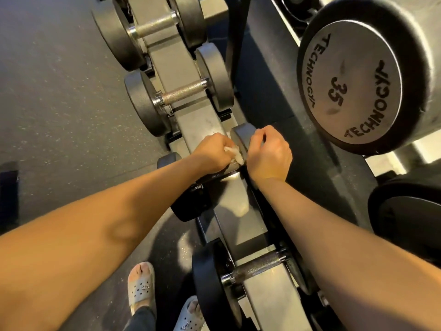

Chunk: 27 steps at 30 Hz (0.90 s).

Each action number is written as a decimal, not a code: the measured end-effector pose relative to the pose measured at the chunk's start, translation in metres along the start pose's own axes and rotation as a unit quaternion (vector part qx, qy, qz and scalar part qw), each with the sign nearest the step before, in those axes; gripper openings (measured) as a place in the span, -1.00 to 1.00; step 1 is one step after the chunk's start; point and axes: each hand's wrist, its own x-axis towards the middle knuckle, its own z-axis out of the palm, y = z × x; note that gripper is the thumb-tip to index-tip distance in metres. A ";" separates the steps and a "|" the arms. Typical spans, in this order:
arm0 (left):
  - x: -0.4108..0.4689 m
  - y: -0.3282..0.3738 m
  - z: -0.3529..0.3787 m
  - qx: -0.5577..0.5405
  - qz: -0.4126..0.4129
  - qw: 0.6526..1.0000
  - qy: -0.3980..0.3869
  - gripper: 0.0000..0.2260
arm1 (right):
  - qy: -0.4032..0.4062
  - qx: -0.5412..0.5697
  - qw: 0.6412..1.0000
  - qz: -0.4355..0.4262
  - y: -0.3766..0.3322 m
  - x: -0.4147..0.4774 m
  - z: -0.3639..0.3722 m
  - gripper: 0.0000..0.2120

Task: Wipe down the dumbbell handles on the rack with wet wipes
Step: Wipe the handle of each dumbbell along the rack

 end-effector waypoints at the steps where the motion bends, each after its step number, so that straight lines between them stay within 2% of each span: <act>1: 0.000 -0.003 0.001 0.019 0.000 1.000 -0.009 -0.83 | -0.001 0.001 1.000 -0.002 0.000 0.000 0.000 -0.75; 5: -0.010 -0.014 -0.018 0.173 0.021 0.981 -0.082 -0.81 | 0.008 0.004 1.000 -0.011 0.002 -0.001 0.001 -0.74; 8: -0.017 -0.027 -0.036 0.344 0.026 0.929 -0.130 -0.84 | 0.020 -0.009 1.000 -0.020 0.001 -0.002 0.001 -0.75; 10: -0.020 -0.026 -0.045 0.396 0.022 0.902 -0.170 -0.80 | 0.013 -0.010 1.000 -0.011 0.001 -0.002 0.000 -0.75; 12: -0.019 -0.016 -0.053 0.393 0.002 0.899 -0.194 -0.78 | -0.001 -0.006 1.000 -0.001 0.000 -0.002 -0.001 -0.75; 16: -0.012 -0.012 -0.052 0.246 -0.033 0.959 -0.139 -0.83 | -0.019 0.000 1.000 0.017 -0.002 -0.001 -0.003 -0.75; 18: -0.021 -0.010 -0.042 0.247 -0.037 0.959 -0.135 -0.81 | -0.023 -0.001 1.000 0.022 -0.004 -0.001 -0.005 -0.75; 20: -0.039 -0.010 -0.032 0.347 -0.018 0.928 -0.137 -0.83 | -0.027 0.007 0.999 0.025 -0.004 0.000 -0.006 -0.76; 24: -0.063 -0.014 -0.024 0.534 0.064 0.838 -0.094 -0.76 | -0.022 0.029 0.999 0.025 -0.002 -0.002 -0.005 -0.75; 26: -0.070 -0.007 -0.024 0.564 0.077 0.813 -0.118 -0.79 | -0.011 0.039 0.999 0.018 -0.002 -0.003 -0.006 -0.74; 27: -0.072 -0.004 -0.022 0.554 0.074 0.817 -0.138 -0.81 | -0.009 0.038 0.999 0.014 -0.003 -0.004 -0.007 -0.73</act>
